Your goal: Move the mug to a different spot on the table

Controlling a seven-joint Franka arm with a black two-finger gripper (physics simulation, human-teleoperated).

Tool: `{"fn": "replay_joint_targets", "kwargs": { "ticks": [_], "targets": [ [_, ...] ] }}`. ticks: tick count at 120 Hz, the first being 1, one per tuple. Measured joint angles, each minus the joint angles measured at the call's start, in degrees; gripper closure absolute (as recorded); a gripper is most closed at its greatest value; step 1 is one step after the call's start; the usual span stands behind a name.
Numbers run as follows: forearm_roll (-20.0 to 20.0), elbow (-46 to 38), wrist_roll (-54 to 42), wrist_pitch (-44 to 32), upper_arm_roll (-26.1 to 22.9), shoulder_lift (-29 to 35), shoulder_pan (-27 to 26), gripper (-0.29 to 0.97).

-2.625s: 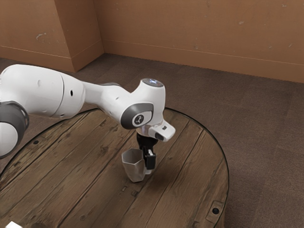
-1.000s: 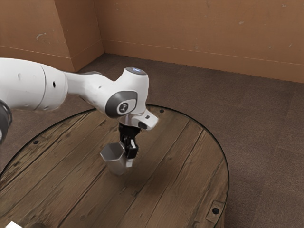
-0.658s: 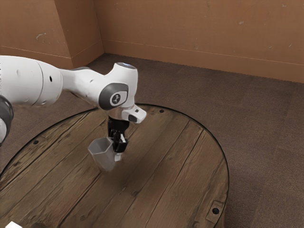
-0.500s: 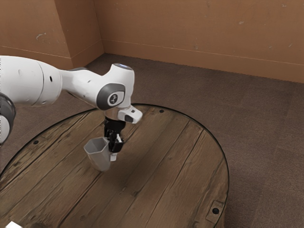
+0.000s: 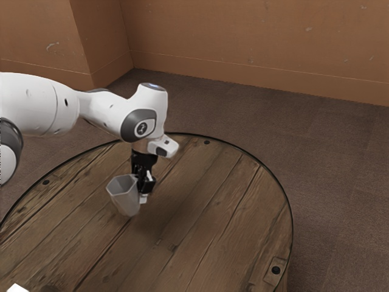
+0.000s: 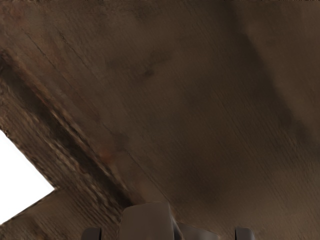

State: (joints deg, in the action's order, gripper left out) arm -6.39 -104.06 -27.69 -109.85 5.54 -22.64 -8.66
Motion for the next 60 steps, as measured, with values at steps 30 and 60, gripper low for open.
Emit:
{"fn": "replay_joint_targets", "kwargs": {
  "ticks": [30,60],
  "targets": [
    [-0.4,2.3,-1.0,-3.0,0.0,-2.7,1.6,0.52],
    [0.4,2.7,-1.8,-4.4,-0.2,-3.7,2.3,0.52]
  ]
}}
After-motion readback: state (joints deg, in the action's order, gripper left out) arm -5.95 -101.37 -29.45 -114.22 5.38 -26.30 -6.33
